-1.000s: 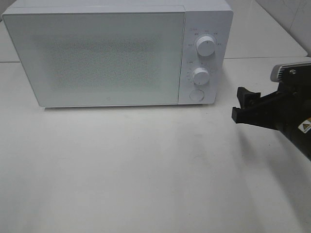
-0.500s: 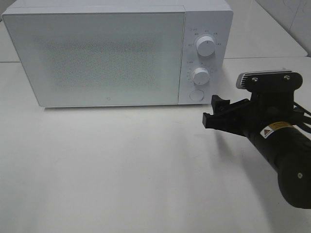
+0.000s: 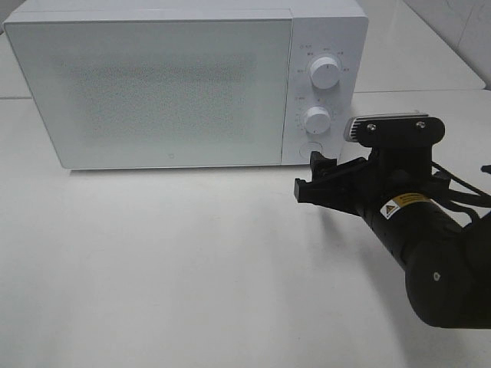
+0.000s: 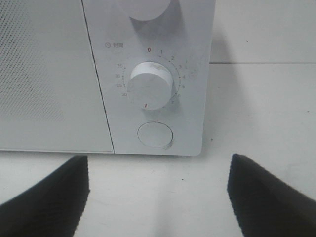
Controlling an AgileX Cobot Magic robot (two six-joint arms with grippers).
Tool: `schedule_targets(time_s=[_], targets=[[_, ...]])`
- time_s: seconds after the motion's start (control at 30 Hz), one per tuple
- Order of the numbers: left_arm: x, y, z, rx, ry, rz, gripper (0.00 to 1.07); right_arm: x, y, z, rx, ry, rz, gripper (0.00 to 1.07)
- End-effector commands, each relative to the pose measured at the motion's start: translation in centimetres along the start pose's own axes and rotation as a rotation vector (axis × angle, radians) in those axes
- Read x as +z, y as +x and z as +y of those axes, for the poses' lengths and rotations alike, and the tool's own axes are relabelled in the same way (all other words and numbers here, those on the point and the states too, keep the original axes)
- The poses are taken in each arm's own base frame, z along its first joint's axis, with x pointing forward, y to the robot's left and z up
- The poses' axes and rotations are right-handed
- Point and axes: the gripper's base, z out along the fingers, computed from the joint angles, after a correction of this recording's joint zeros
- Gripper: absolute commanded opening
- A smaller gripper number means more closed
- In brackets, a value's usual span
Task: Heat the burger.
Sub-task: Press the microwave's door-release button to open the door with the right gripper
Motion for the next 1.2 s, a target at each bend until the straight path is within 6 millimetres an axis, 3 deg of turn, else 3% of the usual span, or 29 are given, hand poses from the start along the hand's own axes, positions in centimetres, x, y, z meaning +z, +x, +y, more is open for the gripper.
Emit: schedule_targets(time_s=[0.03,0.07,0.13,0.2,0.23,0.27,0.3,0.33,0.4,0.43,0.5,0.57,0.7,0.77,0.8,0.87,1.2], targets=[[-0.1,0.0,0.0,-0.001,0.003,-0.016,1.0,0.1,-0.6,0.2,0.107,-0.004,-0.042,0.73],[-0.1,0.0,0.0,-0.001,0.003,-0.016,1.0,0.1,-0.5,0.2,0.225,-0.01,-0.038,0.71],[-0.1,0.0,0.0,-0.001,0.003,-0.016,1.0,0.1,-0.5,0.2,0.279,-0.012,-0.036,0.7],[-0.1,0.0,0.0,-0.001,0.003,-0.016,1.0,0.1,-0.5,0.2,0.498,-0.015,-0.029,0.66],[-0.1,0.0,0.0,-0.001,0.003,-0.016,1.0,0.1,-0.5,0.2,0.498,-0.015,-0.029,0.66],[-0.1,0.0,0.0,-0.001,0.003,-0.016,1.0,0.1,-0.5,0.2,0.676,-0.018,-0.028,0.63],[-0.1,0.0,0.0,-0.001,0.003,-0.016,1.0,0.1,-0.5,0.2,0.676,-0.018,-0.028,0.63],[-0.1,0.0,0.0,-0.001,0.003,-0.016,1.0,0.1,-0.5,0.3,0.853,-0.027,-0.025,0.59],[-0.1,0.0,0.0,-0.001,0.003,-0.016,1.0,0.1,-0.5,0.3,0.921,-0.028,-0.024,0.57],[-0.1,0.0,0.0,-0.001,0.003,-0.016,1.0,0.1,-0.5,0.4,1.058,-0.038,-0.019,0.53],[-0.1,0.0,0.0,-0.001,0.003,-0.016,1.0,0.1,-0.5,0.4,1.123,-0.044,-0.016,0.5],[-0.1,0.0,0.0,-0.001,0.003,-0.016,1.0,0.1,-0.5,0.5,1.261,-0.054,-0.008,0.4],[-0.1,0.0,0.0,-0.001,0.003,-0.016,1.0,0.1,-0.5,0.5,1.358,-0.055,-0.006,0.29],[-0.1,0.0,0.0,-0.001,0.003,-0.016,1.0,0.1,-0.5,0.5,1.422,-0.052,-0.005,0.17],[-0.1,0.0,0.0,-0.001,0.003,-0.016,1.0,0.1,-0.5,0.5,1.422,-0.052,-0.005,0.17],[-0.1,0.0,0.0,-0.001,0.003,-0.016,1.0,0.1,-0.3,0.5,1.458,-0.037,0.017,0.0],[-0.1,0.0,0.0,-0.001,0.003,-0.016,1.0,0.1,0.7,0.6,1.535,0.045,0.108,0.0]])
